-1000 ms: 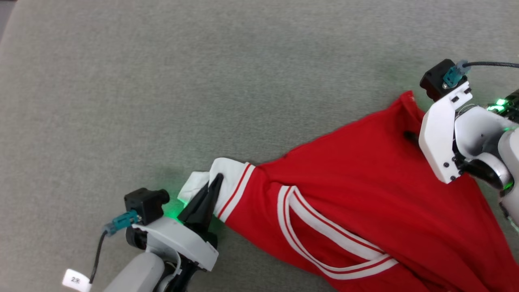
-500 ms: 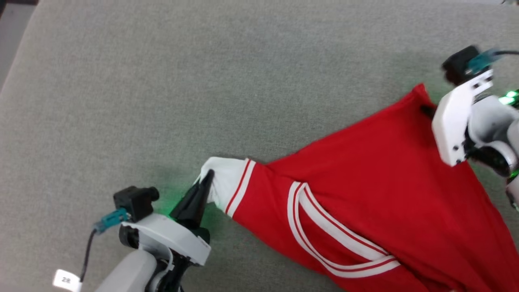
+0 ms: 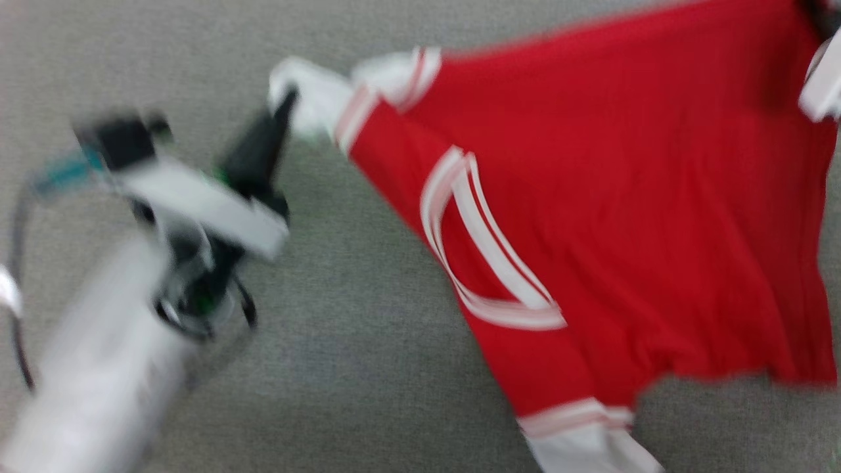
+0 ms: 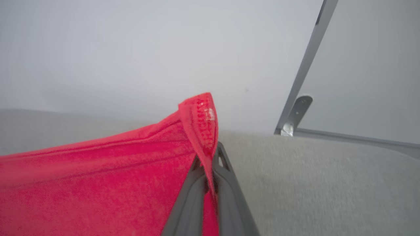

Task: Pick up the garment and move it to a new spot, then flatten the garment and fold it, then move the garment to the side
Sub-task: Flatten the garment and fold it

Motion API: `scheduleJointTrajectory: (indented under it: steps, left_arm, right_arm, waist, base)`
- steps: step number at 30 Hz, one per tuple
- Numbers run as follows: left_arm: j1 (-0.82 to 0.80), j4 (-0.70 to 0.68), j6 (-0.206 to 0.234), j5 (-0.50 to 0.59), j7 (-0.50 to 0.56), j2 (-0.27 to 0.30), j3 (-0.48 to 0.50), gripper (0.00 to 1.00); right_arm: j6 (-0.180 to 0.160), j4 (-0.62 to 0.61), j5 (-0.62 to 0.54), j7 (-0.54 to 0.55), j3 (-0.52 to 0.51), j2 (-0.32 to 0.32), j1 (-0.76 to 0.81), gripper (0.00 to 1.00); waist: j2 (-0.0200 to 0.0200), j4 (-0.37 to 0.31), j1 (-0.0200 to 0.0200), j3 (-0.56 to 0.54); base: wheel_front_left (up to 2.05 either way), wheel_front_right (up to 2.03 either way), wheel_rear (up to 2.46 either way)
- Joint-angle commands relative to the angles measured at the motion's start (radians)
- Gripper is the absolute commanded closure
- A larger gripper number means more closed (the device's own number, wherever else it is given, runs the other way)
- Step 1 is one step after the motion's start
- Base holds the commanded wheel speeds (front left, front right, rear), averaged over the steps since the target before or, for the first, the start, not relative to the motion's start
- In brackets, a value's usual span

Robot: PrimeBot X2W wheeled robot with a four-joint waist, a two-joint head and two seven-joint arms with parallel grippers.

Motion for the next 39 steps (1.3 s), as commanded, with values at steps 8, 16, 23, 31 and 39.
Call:
scheduleJointTrajectory:
  steps: [8, 16, 23, 31, 39]
  left_arm:
    - [-0.554, 0.265, 0.0, 0.015, 0.097, 0.043, -0.003, 1.0]
    - [-0.97, 0.496, 0.0, 0.11, 0.016, 0.065, -0.051, 1.0]
    - [-1.046, 0.544, 0.0, 0.084, -0.033, 0.051, -0.117, 1.0]
    - [-0.843, 0.394, -0.001, -0.037, -0.09, 0.074, -0.257, 1.0]
    - [-0.519, 0.169, -0.002, -0.171, -0.128, 0.149, -0.342, 1.0]
  right_arm:
    - [-0.003, 0.144, -0.118, -0.169, -0.257, 0.078, -0.356, 1.0]
    - [-0.003, 0.249, -0.201, -0.343, -0.387, 0.151, -0.618, 1.0]
    - [-0.004, 0.345, -0.231, -0.396, -0.366, 0.178, -0.665, 1.0]
    - [-0.002, 0.35, -0.144, -0.381, -0.201, 0.185, -0.506, 1.0]
    - [-0.002, 0.128, 0.063, -0.272, 0.015, 0.114, -0.203, 1.0]
  waist:
    - [0.0, -0.067, 0.0, 0.11]
    - [0.0, -0.124, 0.0, 0.134]
    - [0.0, -0.133, 0.0, 0.116]
    - [0.0, -0.114, 0.0, 0.088]
    - [0.0, -0.108, 0.0, 0.029]
  base:
    - [0.0, 0.0, 0.0]
    - [0.0, 0.0, 0.0]
    - [0.0, 0.0, 0.0]
    - [0.0, 0.0, 0.0]
    - [0.0, 0.0, 0.0]
